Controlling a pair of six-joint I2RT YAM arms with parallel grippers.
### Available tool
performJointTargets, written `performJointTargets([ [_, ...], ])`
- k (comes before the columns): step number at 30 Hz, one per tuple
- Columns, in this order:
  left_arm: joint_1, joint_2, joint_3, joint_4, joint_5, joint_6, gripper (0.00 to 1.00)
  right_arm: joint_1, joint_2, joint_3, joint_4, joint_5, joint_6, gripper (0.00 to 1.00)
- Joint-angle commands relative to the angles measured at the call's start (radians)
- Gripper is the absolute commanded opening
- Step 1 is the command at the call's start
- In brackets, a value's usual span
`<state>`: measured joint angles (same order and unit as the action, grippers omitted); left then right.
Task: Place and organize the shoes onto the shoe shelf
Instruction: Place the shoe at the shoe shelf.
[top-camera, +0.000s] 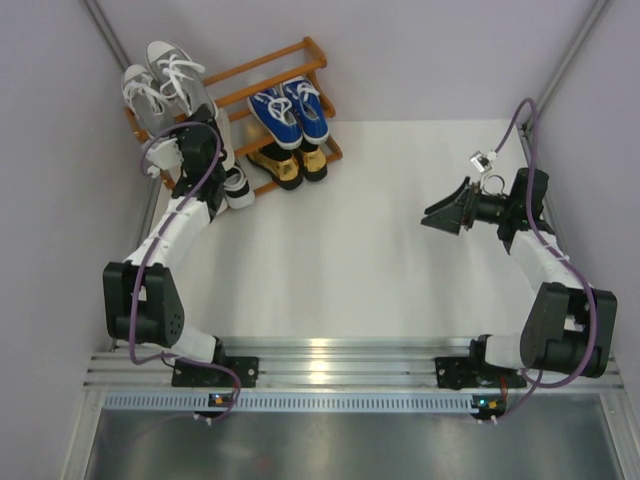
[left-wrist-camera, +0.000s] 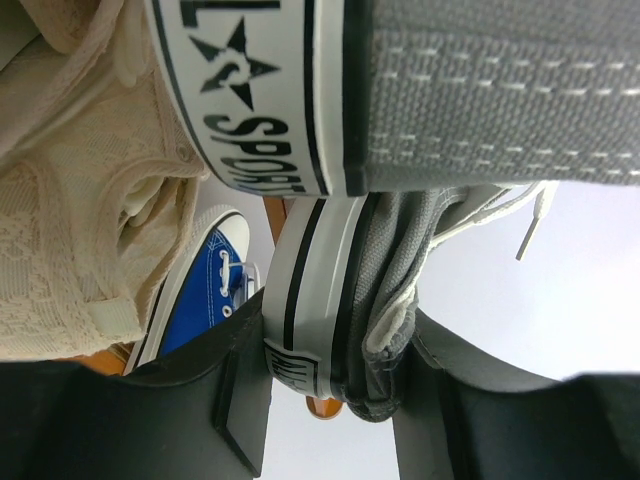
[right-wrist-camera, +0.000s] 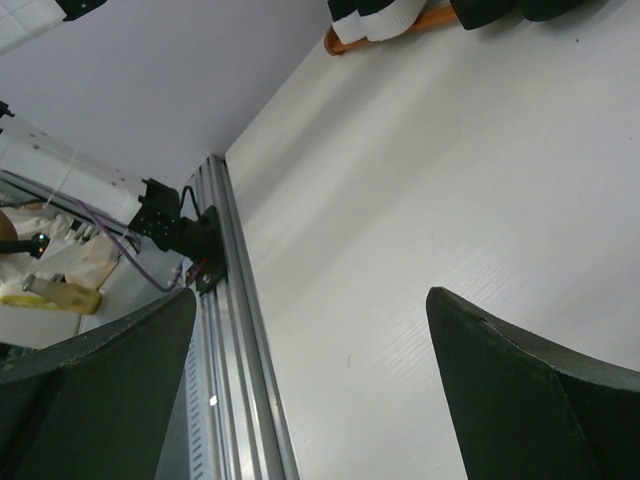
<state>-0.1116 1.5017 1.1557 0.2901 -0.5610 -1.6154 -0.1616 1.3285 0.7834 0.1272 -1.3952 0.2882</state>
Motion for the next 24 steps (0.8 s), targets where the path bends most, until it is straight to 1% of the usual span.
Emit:
performJointTargets([
  [1,0.012,-0.017,0.068,0.05,-0.004,-0.058,0.42,-0.018,-0.028,0.007,0.026,-0.03,-0.032,0.98],
  [7,0.018,-0.015,0.07,0.05,0.006,-0.067,0.48,-0.021,-0.029,0.005,0.026,-0.031,-0.03,0.99],
  [12,0.018,-0.012,0.072,0.053,0.019,-0.072,0.57,-0.024,-0.029,0.007,0.026,-0.031,-0.032,0.99],
  [18,0.018,-0.017,0.073,0.057,0.026,-0.072,0.62,-0.024,-0.031,0.005,0.025,-0.033,-0.032,0.99],
  [19,0.018,-0.018,0.073,0.058,0.032,-0.072,0.61,-0.026,-0.029,0.007,0.025,-0.033,-0.032,0.99],
  [21,0.018,-0.018,0.072,0.069,0.041,-0.07,0.55,-0.026,-0.029,0.007,0.025,-0.033,-0.031,0.99],
  [22,0.018,-0.018,0.07,0.072,0.052,-0.07,0.47,-0.026,-0.029,0.007,0.023,-0.031,-0.032,0.99],
  [24,0.018,-0.018,0.07,0.075,0.061,-0.07,0.38,-0.026,-0.028,0.007,0.023,-0.033,-0.031,0.99],
])
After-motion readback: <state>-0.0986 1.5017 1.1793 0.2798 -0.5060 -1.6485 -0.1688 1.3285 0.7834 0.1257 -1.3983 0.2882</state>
